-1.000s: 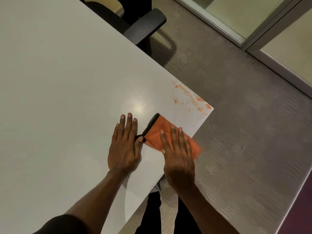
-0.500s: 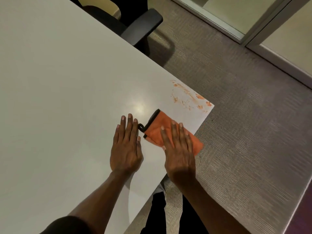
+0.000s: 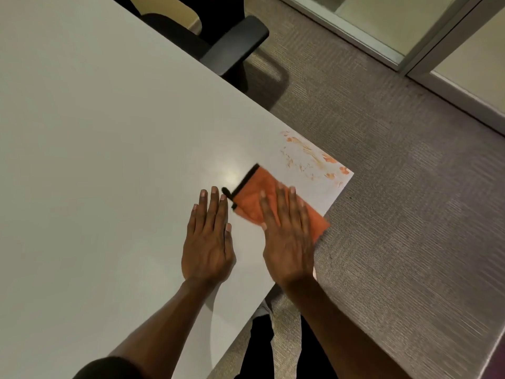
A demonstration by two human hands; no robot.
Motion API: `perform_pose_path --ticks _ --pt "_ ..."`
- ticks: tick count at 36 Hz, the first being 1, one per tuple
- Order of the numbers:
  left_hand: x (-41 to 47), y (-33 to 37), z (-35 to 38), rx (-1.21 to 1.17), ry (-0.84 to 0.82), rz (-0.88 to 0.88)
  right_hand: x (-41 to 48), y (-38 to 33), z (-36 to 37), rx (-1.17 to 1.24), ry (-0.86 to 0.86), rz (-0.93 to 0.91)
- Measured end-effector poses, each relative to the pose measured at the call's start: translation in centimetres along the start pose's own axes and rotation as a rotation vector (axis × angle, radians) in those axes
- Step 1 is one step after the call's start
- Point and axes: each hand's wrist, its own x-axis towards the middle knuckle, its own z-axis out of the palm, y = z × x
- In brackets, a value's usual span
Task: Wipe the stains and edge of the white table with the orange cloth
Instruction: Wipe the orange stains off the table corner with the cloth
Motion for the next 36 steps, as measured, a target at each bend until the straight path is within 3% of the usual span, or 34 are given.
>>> perform_pose_path --ticks 4,12,22,31,36 --pt "0.1 0.0 0.3 -0.001 0.004 -0.006 -0.3 0.4 0.2 -0.014 0.015 -0.001" --pt "0.0 -0.1 0.5 0.008 0.0 -0.004 9.8 0.9 -0.2 -0.007 0.067 0.052" --pt "0.0 0.1 0.1 -0.008 0.005 -0.01 0.5 0.2 -0.2 0.027 0.022 0.04" --pt "0.1 0.1 0.3 -0.013 0.001 -0.012 9.5 1.4 -0.9 0.016 0.035 0.037" --pt "0.0 0.1 0.4 -0.024 0.002 -0.013 6.3 1.6 -1.2 0.008 0.016 0.002"
